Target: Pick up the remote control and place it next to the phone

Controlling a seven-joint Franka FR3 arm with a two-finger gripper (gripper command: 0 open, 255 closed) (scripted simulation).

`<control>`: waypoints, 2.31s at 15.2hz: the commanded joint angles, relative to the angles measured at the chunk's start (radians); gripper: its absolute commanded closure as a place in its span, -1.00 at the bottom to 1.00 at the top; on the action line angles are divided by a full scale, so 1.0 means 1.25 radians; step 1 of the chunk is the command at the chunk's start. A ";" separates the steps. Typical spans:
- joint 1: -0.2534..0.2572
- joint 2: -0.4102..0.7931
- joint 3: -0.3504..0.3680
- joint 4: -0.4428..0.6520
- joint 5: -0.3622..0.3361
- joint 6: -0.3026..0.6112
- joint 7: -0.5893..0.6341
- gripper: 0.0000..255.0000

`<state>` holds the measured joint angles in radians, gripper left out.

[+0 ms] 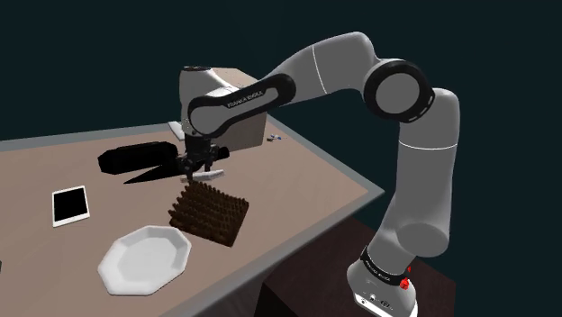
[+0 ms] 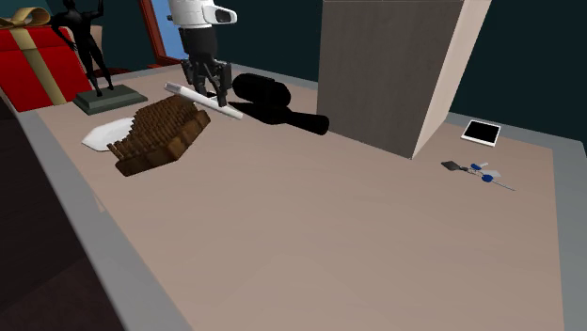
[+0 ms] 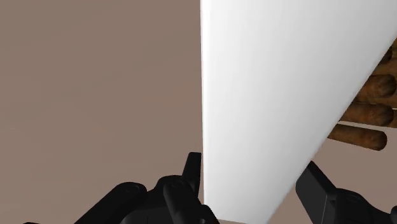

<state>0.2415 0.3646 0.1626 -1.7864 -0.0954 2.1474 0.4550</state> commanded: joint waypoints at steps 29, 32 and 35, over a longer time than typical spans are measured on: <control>0.269 0.531 0.015 0.763 -0.069 -0.242 0.219 1.00; 0.268 0.541 0.014 0.748 -0.070 -0.218 0.221 1.00; 0.267 0.544 0.013 0.744 -0.071 -0.211 0.221 1.00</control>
<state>0.5751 1.0382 0.1805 -0.8610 -0.1832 1.8837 0.7313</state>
